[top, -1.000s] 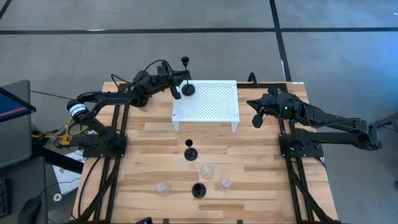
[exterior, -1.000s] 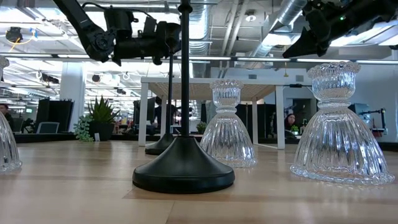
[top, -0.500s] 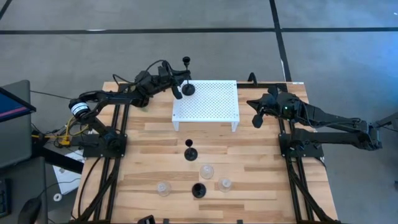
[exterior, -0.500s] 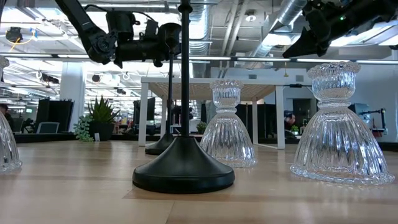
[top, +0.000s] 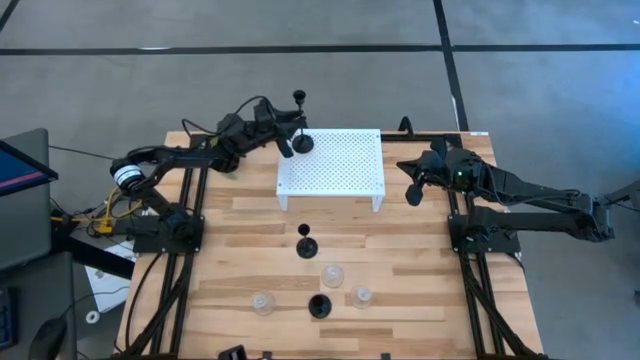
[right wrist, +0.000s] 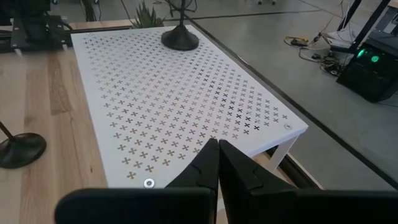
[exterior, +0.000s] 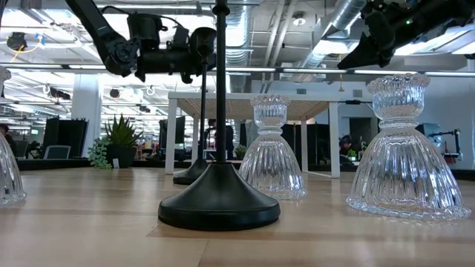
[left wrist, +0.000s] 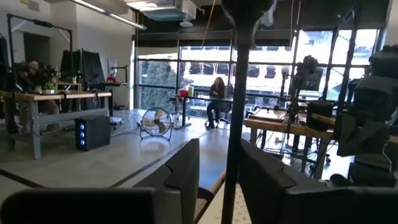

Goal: Pick & Place candle stick holders
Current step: Put the top black candle holder on the shelf

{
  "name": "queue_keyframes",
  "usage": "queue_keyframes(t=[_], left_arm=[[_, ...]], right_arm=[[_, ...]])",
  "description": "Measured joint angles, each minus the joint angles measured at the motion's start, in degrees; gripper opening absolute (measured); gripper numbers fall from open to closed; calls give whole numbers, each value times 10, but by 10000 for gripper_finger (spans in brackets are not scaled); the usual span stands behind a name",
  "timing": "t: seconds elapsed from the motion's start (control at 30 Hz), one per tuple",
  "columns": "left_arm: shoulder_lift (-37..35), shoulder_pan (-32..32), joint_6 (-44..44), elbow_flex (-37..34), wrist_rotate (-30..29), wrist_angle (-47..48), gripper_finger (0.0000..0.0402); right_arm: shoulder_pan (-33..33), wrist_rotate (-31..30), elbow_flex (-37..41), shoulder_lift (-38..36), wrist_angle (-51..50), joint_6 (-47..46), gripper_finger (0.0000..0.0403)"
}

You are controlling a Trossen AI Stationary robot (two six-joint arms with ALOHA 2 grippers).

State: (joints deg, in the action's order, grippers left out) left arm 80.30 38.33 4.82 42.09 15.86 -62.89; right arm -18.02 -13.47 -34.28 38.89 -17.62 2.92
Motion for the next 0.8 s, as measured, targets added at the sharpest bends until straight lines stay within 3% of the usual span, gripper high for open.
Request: queue_keyframes(t=[0.4, 0.8], left_arm=[[-74, 0, -29, -52, 2, 17, 170], [-271, -1, -25, -174, 27, 54, 163]], right_arm=[[0, 1, 0, 0, -4, -5, 0], [0, 4, 0, 0, -3, -5, 0]])
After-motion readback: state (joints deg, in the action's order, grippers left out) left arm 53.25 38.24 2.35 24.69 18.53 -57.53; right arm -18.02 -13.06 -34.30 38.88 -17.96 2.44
